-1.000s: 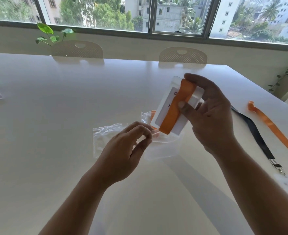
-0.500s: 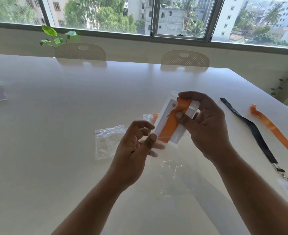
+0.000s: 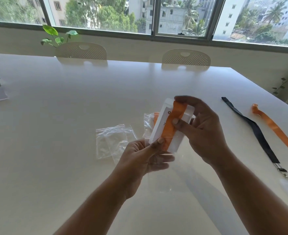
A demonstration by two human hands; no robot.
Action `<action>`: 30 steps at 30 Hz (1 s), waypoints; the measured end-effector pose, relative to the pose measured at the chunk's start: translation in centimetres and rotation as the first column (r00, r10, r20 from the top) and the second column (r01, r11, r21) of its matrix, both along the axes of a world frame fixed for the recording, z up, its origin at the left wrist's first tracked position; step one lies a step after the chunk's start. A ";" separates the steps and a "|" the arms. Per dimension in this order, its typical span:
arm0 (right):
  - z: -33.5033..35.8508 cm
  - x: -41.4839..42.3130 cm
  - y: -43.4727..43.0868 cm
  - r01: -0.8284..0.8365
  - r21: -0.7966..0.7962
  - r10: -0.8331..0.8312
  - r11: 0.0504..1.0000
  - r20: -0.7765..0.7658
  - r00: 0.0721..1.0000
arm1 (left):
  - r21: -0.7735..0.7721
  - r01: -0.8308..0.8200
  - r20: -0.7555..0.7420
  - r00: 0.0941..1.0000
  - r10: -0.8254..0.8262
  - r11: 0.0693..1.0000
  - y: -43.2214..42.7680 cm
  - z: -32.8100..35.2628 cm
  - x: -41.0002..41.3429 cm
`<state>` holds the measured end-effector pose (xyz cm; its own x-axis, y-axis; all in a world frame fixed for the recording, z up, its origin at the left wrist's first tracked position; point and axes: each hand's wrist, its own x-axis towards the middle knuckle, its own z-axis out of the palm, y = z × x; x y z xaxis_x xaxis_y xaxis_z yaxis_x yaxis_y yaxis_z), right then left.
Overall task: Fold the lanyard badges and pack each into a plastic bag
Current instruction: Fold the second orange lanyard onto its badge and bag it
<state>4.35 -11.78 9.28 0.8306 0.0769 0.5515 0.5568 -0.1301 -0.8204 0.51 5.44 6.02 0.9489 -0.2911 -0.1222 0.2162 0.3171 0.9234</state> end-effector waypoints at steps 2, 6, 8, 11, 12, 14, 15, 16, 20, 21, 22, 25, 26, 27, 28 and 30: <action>-0.1 -0.1 0.1 -0.019 -0.015 0.018 1.000 -0.026 0.999 | -0.022 -0.028 -0.014 1.000 0.028 0.999 0.0 0.1 0.0; -0.3 -0.2 0.4 -0.051 -0.019 0.049 0.999 -0.085 0.995 | -0.051 -0.058 -0.006 0.998 0.057 0.997 0.2 0.1 0.2; -0.5 -0.4 0.7 -0.047 -0.043 0.042 0.998 -0.105 0.994 | -0.040 -0.063 0.014 0.998 0.063 0.997 0.2 0.0 0.3; -0.8 -0.7 1.1 -0.033 -0.075 0.023 0.997 -0.131 0.991 | -0.028 -0.091 0.035 0.995 0.092 0.995 0.2 0.0 0.3; -0.9 -0.7 1.2 -0.022 -0.092 0.009 0.996 -0.132 0.991 | -0.027 -0.096 0.044 0.994 0.097 0.995 0.2 0.0 0.3; -1.1 -0.7 1.2 -0.003 -0.112 -0.013 0.994 -0.142 0.990 | -0.024 -0.105 0.059 0.993 0.107 0.994 0.1 0.0 0.3; -1.0 -0.7 1.2 0.004 -0.116 -0.021 0.993 -0.146 0.989 | -0.013 -0.114 0.068 0.991 0.115 0.993 0.2 -0.1 0.3; -1.0 -0.8 1.2 0.009 -0.123 -0.027 0.992 -0.141 0.990 | 0.004 -0.122 0.082 0.989 0.121 0.993 0.2 -0.1 0.3; -1.0 -0.7 1.1 0.013 -0.191 -0.036 0.982 -0.117 0.993 | 0.066 -0.167 0.123 0.980 0.158 0.984 0.2 -0.3 0.4; -0.9 -0.7 1.1 0.008 -0.196 -0.032 0.981 -0.117 0.993 | 0.073 -0.177 0.124 0.978 0.167 0.982 0.2 -0.3 0.4; -0.8 -0.6 1.0 0.004 -0.205 -0.027 0.979 -0.113 0.993 | 0.073 -0.180 0.126 0.977 0.170 0.981 0.1 -0.3 0.5; -0.4 -0.6 0.6 -0.030 -0.275 -0.004 0.961 -0.122 0.993 | 0.062 -0.183 0.130 0.976 0.173 0.981 0.1 -0.4 0.4; -0.4 -0.6 0.4 -0.045 -0.305 0.004 0.951 -0.134 0.991 | 0.054 -0.190 0.134 0.974 0.182 0.980 0.1 -0.5 0.5; -0.5 -0.6 0.3 -0.057 -0.335 0.006 0.940 -0.151 0.988 | 0.042 -0.197 0.137 0.972 0.190 0.979 0.2 -0.5 0.4; -0.7 -0.7 0.1 -0.066 -0.371 0.004 0.926 -0.167 0.986 | 0.031 -0.199 0.140 0.971 0.193 0.979 0.2 -0.5 0.4; -1.1 -0.7 0.0 -0.082 -0.434 0.001 0.897 -0.184 0.983 | 0.034 -0.187 0.152 0.972 0.180 0.982 0.1 -0.5 0.4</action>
